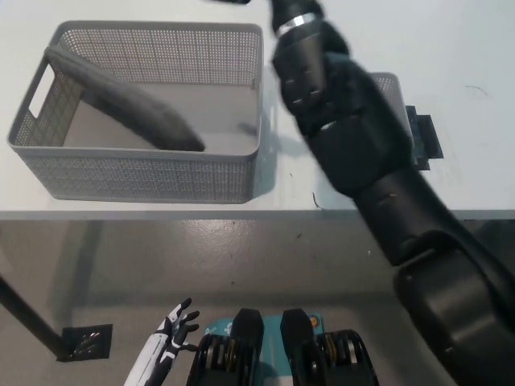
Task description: Usethe right hand to pick up a oven gloves on top of a leveled container and place it into another larger container on the left side
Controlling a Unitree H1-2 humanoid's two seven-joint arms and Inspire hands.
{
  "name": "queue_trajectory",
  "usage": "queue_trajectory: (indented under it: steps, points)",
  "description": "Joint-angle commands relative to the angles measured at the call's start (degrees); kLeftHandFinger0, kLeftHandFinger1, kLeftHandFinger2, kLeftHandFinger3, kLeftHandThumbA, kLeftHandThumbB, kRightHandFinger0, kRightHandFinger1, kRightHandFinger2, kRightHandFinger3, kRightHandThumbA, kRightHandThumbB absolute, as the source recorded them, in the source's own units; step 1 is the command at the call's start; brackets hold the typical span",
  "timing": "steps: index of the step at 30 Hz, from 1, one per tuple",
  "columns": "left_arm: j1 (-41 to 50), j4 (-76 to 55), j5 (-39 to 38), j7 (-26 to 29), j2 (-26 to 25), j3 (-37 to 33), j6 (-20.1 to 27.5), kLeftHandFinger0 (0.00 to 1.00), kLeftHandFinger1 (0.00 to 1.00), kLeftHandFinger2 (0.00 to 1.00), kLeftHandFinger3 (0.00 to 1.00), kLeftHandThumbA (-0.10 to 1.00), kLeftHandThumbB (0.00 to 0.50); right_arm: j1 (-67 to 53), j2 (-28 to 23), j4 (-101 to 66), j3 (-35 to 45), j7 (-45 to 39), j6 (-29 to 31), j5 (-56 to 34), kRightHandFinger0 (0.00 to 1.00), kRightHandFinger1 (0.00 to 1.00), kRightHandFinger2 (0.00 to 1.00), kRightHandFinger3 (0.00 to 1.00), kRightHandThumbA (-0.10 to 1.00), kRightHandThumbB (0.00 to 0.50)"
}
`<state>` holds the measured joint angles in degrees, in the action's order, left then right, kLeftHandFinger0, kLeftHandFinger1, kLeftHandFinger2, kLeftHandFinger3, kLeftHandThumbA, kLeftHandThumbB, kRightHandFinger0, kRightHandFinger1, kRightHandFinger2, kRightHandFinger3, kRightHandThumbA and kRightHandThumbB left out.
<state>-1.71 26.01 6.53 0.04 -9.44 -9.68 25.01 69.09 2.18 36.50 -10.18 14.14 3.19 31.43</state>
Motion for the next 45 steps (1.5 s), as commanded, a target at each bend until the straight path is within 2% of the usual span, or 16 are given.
queue_trajectory:
  steps: [1, 12, 14, 16, 19, 21, 22, 23, 27, 29, 30, 31, 32, 37, 40, 45]
  points:
    - [-1.8, -0.7, 0.7, -0.6, -1.3, -0.5, 1.9, 0.69, 0.83, 0.89, 1.00, 1.00, 0.500, 4.7, -12.2, -39.4, 13.7, -12.1, -8.3, -21.6, 1.00, 1.00, 1.00, 1.00, 1.00, 0.436]
    - [-2.6, -0.4, 0.0, -1.2, -1.4, -0.1, 1.9, 0.67, 0.80, 0.87, 1.00, 1.00, 0.500, -20.0, -25.8, -71.8, 23.6, -13.6, -14.6, -36.1, 1.00, 1.00, 1.00, 1.00, 1.00, 0.392]
    - [-2.9, -0.2, -0.2, -1.2, -1.3, 0.0, 1.9, 0.67, 0.81, 0.86, 1.00, 1.00, 0.500, -27.6, -28.2, -76.5, 24.5, -12.7, -11.8, -41.3, 1.00, 1.00, 1.00, 1.00, 1.00, 0.377]
    - [-3.1, 0.1, -0.2, -1.1, -1.0, -0.1, 1.9, 0.67, 0.81, 0.86, 1.00, 1.00, 0.500, -36.5, -29.5, -81.3, 25.4, -11.2, -10.8, -43.9, 1.00, 1.00, 1.00, 1.00, 1.00, 0.471]
    - [-2.9, 0.0, -0.2, -1.0, -0.7, 0.1, 1.9, 0.71, 0.84, 0.90, 1.00, 1.00, 0.500, -53.0, -28.5, -86.8, 22.9, -8.4, -3.6, -43.0, 1.00, 1.00, 1.00, 1.00, 1.00, 0.405]
    - [-2.9, -0.2, 0.1, -0.6, -0.7, 0.0, 1.9, 0.72, 0.86, 0.92, 1.00, 1.00, 0.500, -59.2, -27.3, -87.1, 20.6, -7.6, 1.9, -41.2, 1.00, 1.00, 1.00, 1.00, 1.00, 0.485]
    - [-2.7, 0.0, 0.5, -0.2, -0.3, -0.2, 1.9, 0.73, 0.87, 0.94, 1.00, 1.00, 0.500, -64.1, -26.2, -85.4, 18.0, -7.6, 7.6, -40.1, 1.00, 1.00, 1.00, 1.00, 1.00, 0.397]
    - [-2.6, 0.1, 0.4, -0.2, -0.1, -0.3, 1.9, 0.74, 0.90, 0.97, 1.00, 1.00, 0.500, -68.3, -25.2, -83.6, 14.9, -7.7, 13.0, -39.2, 1.00, 1.00, 1.00, 1.00, 1.00, 0.362]
    - [-3.3, 0.1, 0.7, 0.2, 0.1, -0.6, 1.9, 0.78, 0.98, 1.00, 1.00, 1.00, 0.500, -79.1, -19.1, -77.1, 6.8, -6.9, 20.5, -30.2, 1.00, 1.00, 1.00, 1.00, 1.00, 0.388]
    - [-3.5, 0.0, 0.6, 0.3, -0.1, -0.3, 1.9, 0.80, 1.00, 1.00, 1.00, 1.00, 0.500, -81.4, -18.6, -72.0, 3.4, -7.3, 23.7, -27.0, 1.00, 1.00, 1.00, 1.00, 1.00, 0.231]
    - [-3.9, 0.0, 0.7, 0.5, -0.3, -0.2, 1.9, 0.80, 1.00, 1.00, 1.00, 1.00, 0.500, -81.4, -18.2, -69.8, 2.3, -7.2, 23.7, -25.8, 1.00, 1.00, 1.00, 1.00, 1.00, 0.206]
    - [-4.0, -0.1, 1.2, 1.0, -0.5, -0.2, 1.9, 0.83, 1.00, 1.00, 1.00, 1.00, 0.500, -81.7, -17.0, -65.6, 1.6, -7.8, 23.1, -24.7, 1.00, 1.00, 1.00, 1.00, 1.00, 0.291]
    - [-4.2, -0.1, 1.8, 1.2, -0.6, -0.4, 1.9, 0.86, 1.00, 1.00, 1.00, 1.00, 0.500, -81.5, -16.3, -61.2, 1.1, -8.5, 21.6, -24.2, 1.00, 1.00, 1.00, 1.00, 1.00, 0.324]
    - [-5.3, 0.2, 1.5, 0.9, -0.4, -0.4, 1.9, 0.92, 1.00, 1.00, 1.00, 1.00, 0.500, -78.8, -16.5, -49.6, -0.2, -12.0, 15.2, -25.0, 1.00, 1.00, 1.00, 1.00, 1.00, 0.344]
    - [-5.9, 0.6, 1.2, 0.8, -0.3, -0.2, 1.9, 0.93, 1.00, 1.00, 1.00, 1.00, 0.500, -76.4, -16.6, -42.1, -0.6, -13.3, 15.8, -25.8, 1.00, 1.00, 1.00, 1.00, 1.00, 0.320]
    - [-6.3, 1.1, 1.4, 1.3, -0.4, 0.0, 1.9, 0.93, 1.00, 1.00, 1.00, 1.00, 0.500, -73.8, -17.7, -32.3, -1.1, -17.5, 15.6, -27.7, 1.00, 1.00, 1.00, 1.00, 1.00, 0.362]
